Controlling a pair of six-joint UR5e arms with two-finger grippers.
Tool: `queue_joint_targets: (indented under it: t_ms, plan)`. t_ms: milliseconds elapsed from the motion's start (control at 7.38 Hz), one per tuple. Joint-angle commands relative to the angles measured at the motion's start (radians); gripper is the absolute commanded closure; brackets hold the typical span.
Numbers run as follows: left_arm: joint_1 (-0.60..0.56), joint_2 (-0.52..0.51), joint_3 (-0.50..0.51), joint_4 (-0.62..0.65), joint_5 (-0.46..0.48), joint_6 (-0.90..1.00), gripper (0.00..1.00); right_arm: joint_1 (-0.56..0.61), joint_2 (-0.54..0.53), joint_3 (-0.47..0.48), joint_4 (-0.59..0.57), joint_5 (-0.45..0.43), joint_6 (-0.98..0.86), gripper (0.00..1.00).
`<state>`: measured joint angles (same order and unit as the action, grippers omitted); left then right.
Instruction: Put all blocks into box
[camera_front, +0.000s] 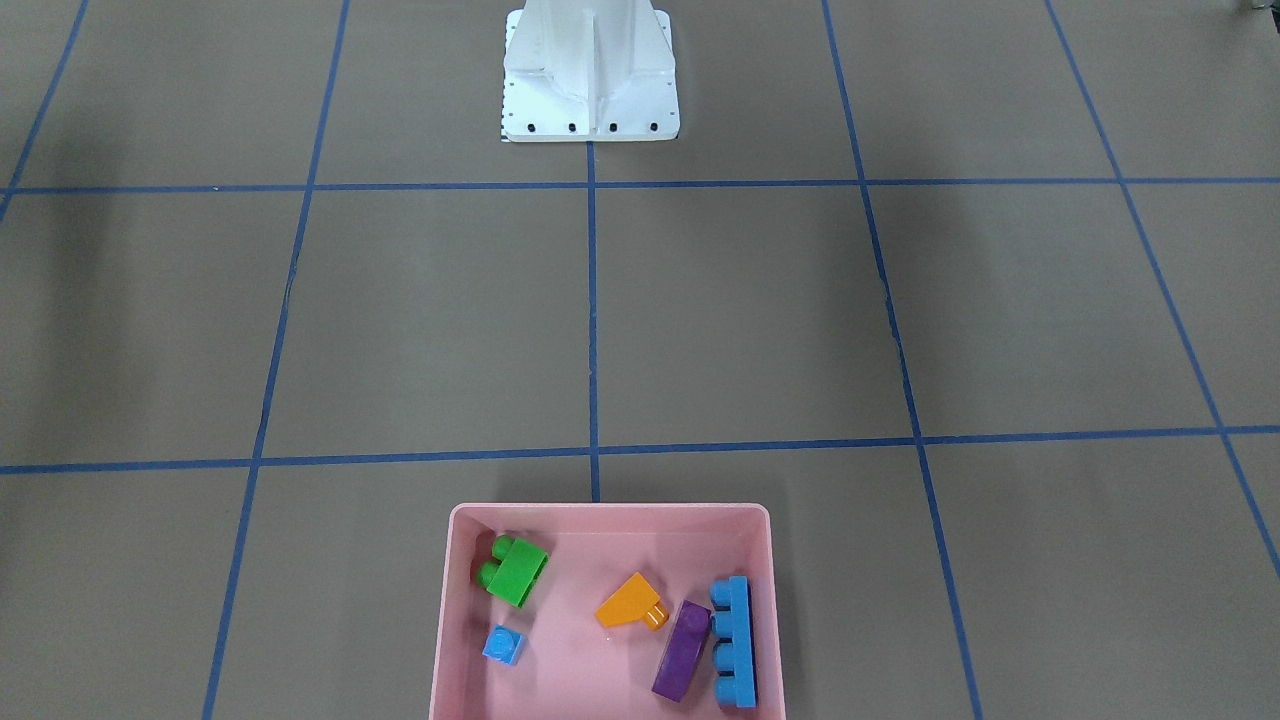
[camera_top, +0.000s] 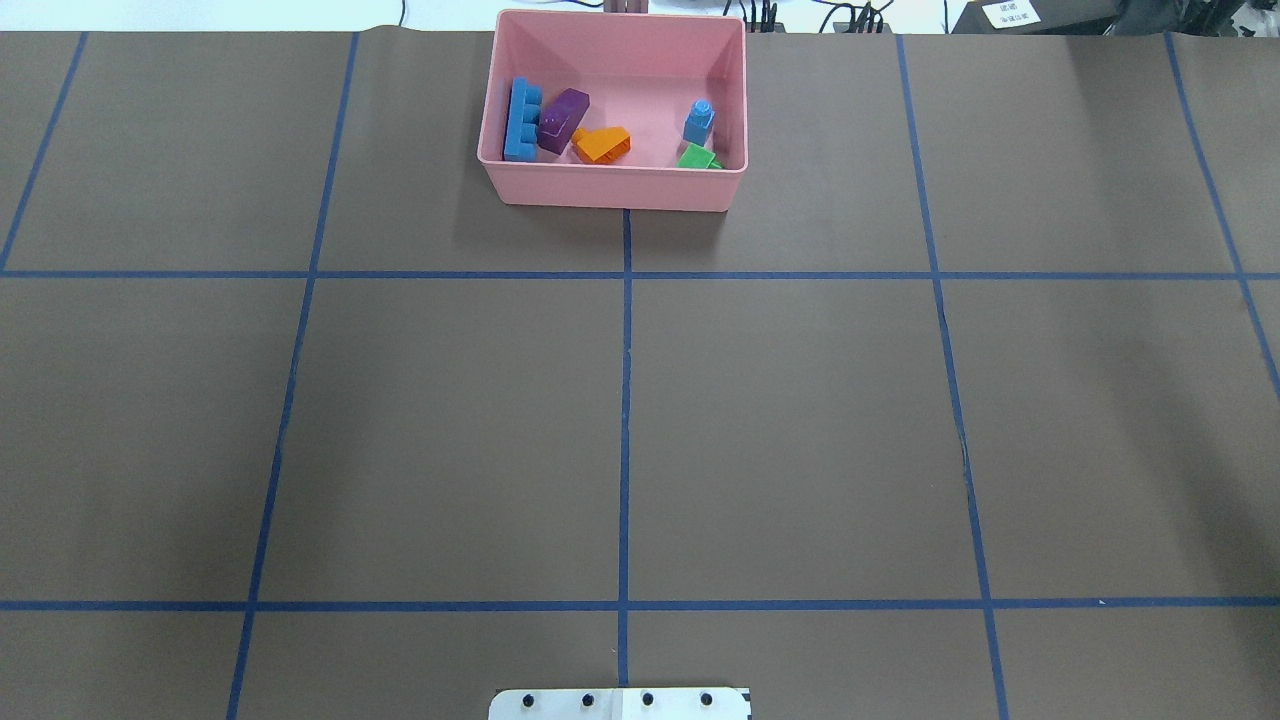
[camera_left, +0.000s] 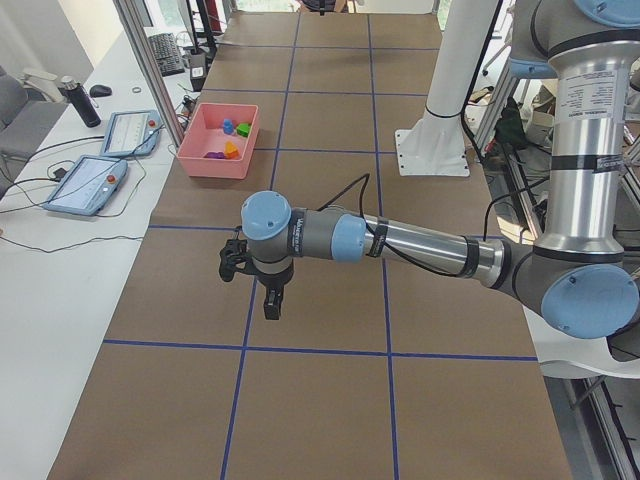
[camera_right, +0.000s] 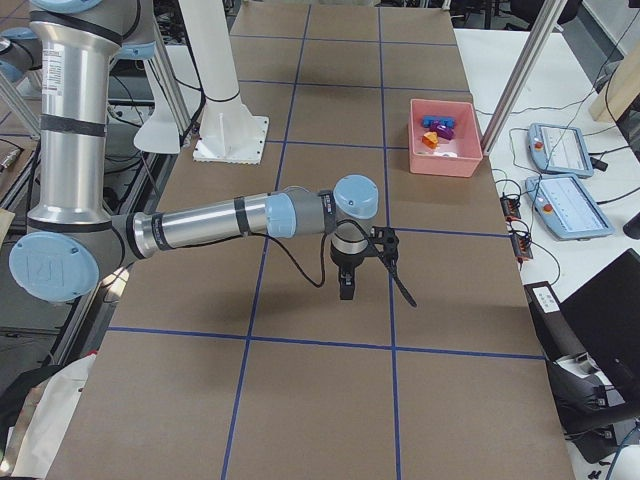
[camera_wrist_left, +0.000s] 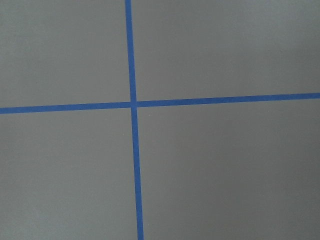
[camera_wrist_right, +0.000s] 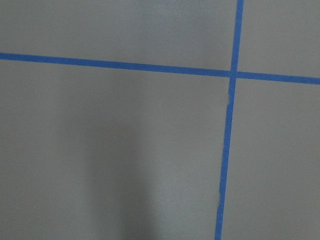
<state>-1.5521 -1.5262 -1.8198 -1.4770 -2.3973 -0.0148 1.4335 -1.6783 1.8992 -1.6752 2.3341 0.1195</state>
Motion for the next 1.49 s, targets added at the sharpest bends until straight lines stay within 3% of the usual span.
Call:
queue_joint_targets:
  t_ms: [0, 1354]
  plan:
    - [-0.002, 0.034, -0.024, -0.002, 0.004, 0.088, 0.0, 0.017, 0.006, -0.002, 0.0, 0.005, 0.0, 0.0]
    - [0.003, 0.021, -0.047, -0.005, 0.003, 0.076, 0.0, 0.034, -0.021, 0.024, 0.005, 0.016, -0.001, 0.0]
